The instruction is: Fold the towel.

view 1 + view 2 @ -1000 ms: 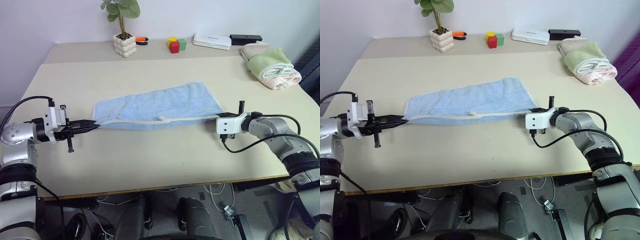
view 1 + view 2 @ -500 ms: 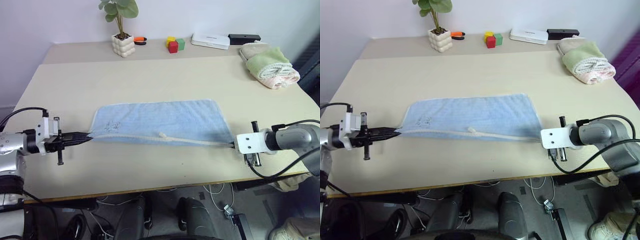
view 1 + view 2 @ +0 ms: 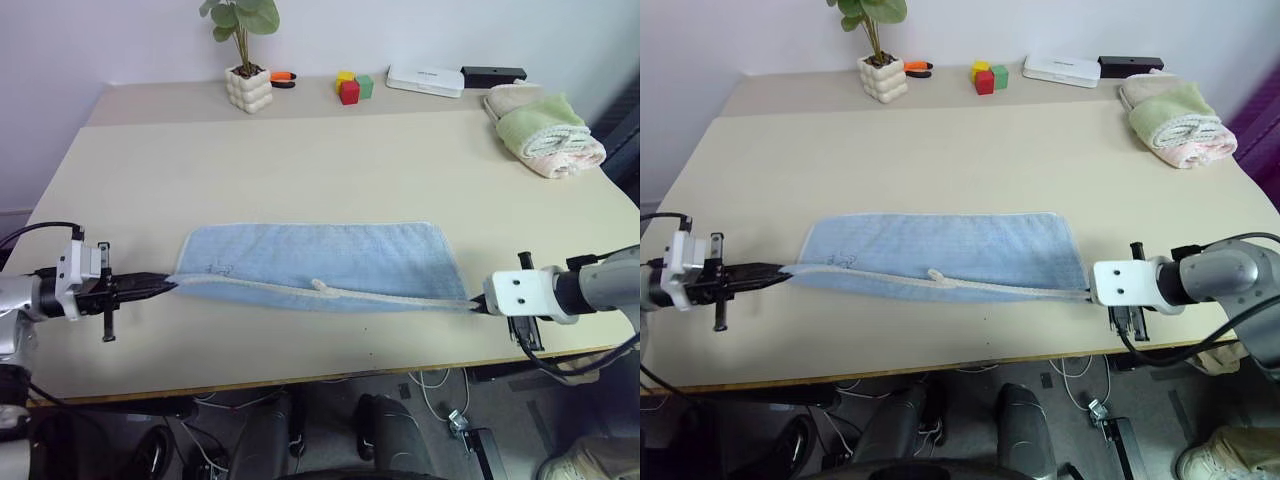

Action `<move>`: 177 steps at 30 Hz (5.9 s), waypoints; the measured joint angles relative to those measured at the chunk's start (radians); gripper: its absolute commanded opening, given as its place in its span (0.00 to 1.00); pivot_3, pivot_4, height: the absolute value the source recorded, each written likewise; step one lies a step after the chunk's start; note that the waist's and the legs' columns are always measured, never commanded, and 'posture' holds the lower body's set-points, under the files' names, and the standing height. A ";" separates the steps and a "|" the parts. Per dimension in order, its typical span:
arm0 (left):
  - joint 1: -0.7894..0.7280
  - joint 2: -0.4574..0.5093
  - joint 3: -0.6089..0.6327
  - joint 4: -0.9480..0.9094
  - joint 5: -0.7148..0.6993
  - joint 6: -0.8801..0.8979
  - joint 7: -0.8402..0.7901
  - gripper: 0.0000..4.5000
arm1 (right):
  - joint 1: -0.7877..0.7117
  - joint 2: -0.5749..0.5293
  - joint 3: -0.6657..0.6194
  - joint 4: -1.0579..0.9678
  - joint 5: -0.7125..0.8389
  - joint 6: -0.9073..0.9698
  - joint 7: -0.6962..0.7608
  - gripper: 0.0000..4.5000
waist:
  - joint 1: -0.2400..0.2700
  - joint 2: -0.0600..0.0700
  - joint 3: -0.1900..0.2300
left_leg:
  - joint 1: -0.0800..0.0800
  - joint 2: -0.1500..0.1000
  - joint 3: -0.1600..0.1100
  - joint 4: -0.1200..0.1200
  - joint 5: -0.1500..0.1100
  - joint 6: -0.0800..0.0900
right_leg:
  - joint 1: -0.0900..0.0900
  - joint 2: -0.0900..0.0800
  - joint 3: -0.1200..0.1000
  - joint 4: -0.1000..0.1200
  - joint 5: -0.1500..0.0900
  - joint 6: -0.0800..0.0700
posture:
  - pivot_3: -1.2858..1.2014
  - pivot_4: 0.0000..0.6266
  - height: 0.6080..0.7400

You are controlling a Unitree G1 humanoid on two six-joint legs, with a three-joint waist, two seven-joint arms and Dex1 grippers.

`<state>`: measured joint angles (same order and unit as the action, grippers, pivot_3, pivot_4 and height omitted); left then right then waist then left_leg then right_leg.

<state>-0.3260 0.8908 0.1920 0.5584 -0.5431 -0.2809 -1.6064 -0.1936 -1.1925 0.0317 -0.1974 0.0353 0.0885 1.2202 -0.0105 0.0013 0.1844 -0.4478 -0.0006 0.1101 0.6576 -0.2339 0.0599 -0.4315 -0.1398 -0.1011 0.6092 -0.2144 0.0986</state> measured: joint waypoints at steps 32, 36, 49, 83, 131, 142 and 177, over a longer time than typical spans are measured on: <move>-0.332 -0.158 0.017 0.472 0.246 -0.073 0.243 0.20 | -0.657 0.363 0.306 0.950 -0.448 -0.570 -0.353 0.00 | -0.008 0.000 0.000 | -0.004 0.000 0.002 0.006 0.005 -0.002 | 0.003 0.003 -0.003 0.007 0.003 0.004 | 0.52 0.24 1.00; -0.333 -0.159 0.016 0.483 0.270 -0.075 0.266 0.65 | -0.661 0.374 0.306 0.968 -0.445 -0.540 -0.333 0.14 | -0.009 0.000 0.000 | -0.004 0.000 0.002 0.006 0.006 -0.002 | 0.003 0.004 -0.003 0.008 0.003 0.005 | 0.52 0.24 1.00; -0.338 -0.159 0.022 0.493 0.285 -0.123 0.318 1.00 | -0.681 0.393 0.275 0.975 -0.422 -0.478 -0.368 0.99 | -0.009 0.000 0.000 | -0.004 0.000 0.002 0.007 0.006 -0.002 | 0.003 0.003 -0.003 0.008 0.003 0.005 | 0.52 0.24 1.00; -0.382 -0.320 0.143 0.144 0.117 0.131 0.575 1.00 | -0.481 0.605 0.103 0.675 -0.242 -0.095 -0.648 0.99 | -0.004 -0.001 0.000 | -0.004 -0.001 0.001 0.008 0.006 -0.002 | 0.005 0.004 -0.004 0.010 0.005 0.008 | 0.52 0.24 1.00; -0.241 -0.470 0.120 0.132 0.178 0.106 1.029 0.00 | -0.126 0.905 -0.235 0.226 0.197 0.386 -1.003 0.11 | 0.000 -0.001 -0.001 | -0.002 0.000 -0.002 0.007 0.001 0.000 | 0.007 0.005 -0.004 0.007 0.006 0.009 | 0.52 0.24 1.00; -0.233 -0.387 0.065 -0.072 0.075 0.250 0.670 0.81 | 0.009 0.900 -0.452 -0.117 0.757 0.718 -0.907 1.00 | 0.001 0.000 -0.001 | -0.002 0.001 -0.003 0.006 0.000 0.001 | 0.007 0.004 -0.005 0.005 0.007 0.008 | 0.52 0.24 1.00; -0.217 -0.197 0.027 -0.223 -0.099 0.798 0.257 1.00 | 0.027 0.978 -0.514 -0.035 1.112 0.754 -1.465 0.71 | -0.003 0.000 -0.001 | -0.005 0.005 -0.002 -0.001 0.001 -0.001 | 0.003 0.008 -0.005 -0.011 0.008 -0.001 | 0.52 0.24 1.00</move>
<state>-0.5435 0.6937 0.2194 0.3351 -0.6420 0.5167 -1.3498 -0.1666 -0.2144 -0.4825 -0.2328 1.1472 0.8421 -0.2449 -0.0140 0.0014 0.1832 -0.4527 0.0049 0.1083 0.6562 -0.2325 0.0585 -0.4287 -0.1322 -0.1064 0.5981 -0.2063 0.0979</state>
